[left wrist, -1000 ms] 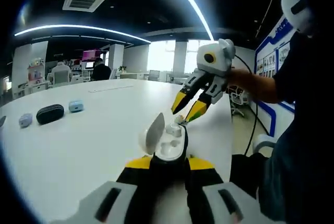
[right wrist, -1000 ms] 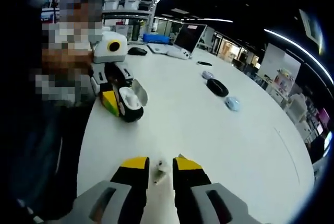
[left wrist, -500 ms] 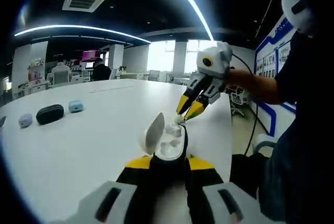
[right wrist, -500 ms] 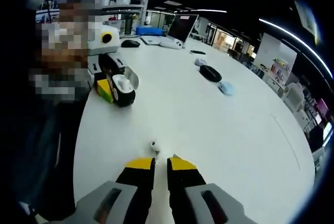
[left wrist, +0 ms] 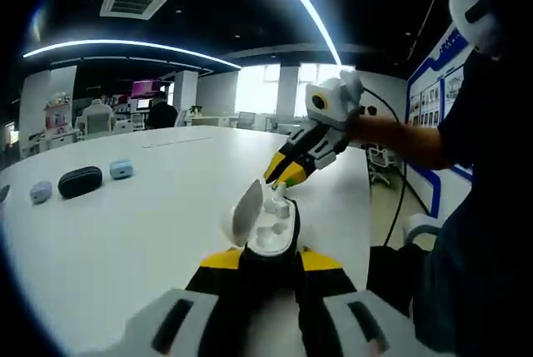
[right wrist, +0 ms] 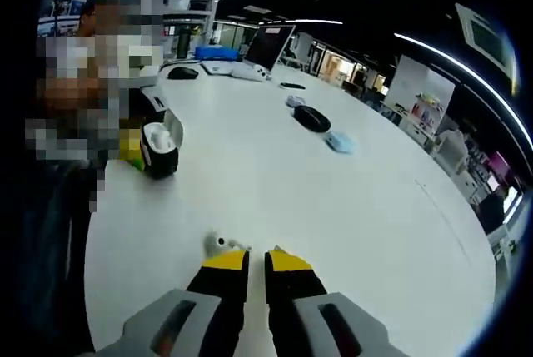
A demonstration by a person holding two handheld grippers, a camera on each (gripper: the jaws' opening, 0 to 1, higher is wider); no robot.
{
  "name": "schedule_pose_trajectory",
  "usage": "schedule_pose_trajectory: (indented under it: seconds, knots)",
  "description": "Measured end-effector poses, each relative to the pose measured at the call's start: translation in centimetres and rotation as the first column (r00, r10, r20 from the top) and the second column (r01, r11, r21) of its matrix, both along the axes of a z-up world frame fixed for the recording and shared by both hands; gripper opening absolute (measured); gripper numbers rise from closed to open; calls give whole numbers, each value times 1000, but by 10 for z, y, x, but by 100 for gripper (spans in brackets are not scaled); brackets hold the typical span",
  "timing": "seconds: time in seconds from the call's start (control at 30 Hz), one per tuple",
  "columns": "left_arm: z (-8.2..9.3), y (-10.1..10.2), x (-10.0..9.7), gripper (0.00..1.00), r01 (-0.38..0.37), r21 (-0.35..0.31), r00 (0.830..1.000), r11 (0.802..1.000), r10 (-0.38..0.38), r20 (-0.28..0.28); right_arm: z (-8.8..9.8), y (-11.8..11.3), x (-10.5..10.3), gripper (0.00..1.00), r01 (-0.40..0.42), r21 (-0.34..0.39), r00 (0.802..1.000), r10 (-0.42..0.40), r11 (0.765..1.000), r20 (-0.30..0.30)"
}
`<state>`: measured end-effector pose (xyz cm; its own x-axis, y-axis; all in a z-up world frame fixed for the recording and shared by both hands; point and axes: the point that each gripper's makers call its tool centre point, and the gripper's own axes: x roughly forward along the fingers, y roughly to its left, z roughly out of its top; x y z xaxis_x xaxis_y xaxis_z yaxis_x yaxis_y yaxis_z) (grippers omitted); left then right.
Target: Pick up the earbuds from the table and place the earbuds into the earbud case
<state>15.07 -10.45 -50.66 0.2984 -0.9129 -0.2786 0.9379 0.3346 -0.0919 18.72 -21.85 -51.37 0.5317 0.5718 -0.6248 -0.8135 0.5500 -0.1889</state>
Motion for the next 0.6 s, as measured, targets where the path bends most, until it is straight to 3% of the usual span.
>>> schedule_pose_trajectory:
  seconds: [0.3,0.4,0.6]
  knots:
    - [0,0,0,25,0,0,1000,1000,0,1,6,0,11,8,21,22,1000,-21,1000,19]
    - [0,0,0,25,0,0,1000,1000,0,2,12,-7,10,8,50,60,999,-50,997,11]
    - [0,0,0,25,0,1,1000,1000,0,4,26,-6,-10,11,94,219,995,-84,971,-57]
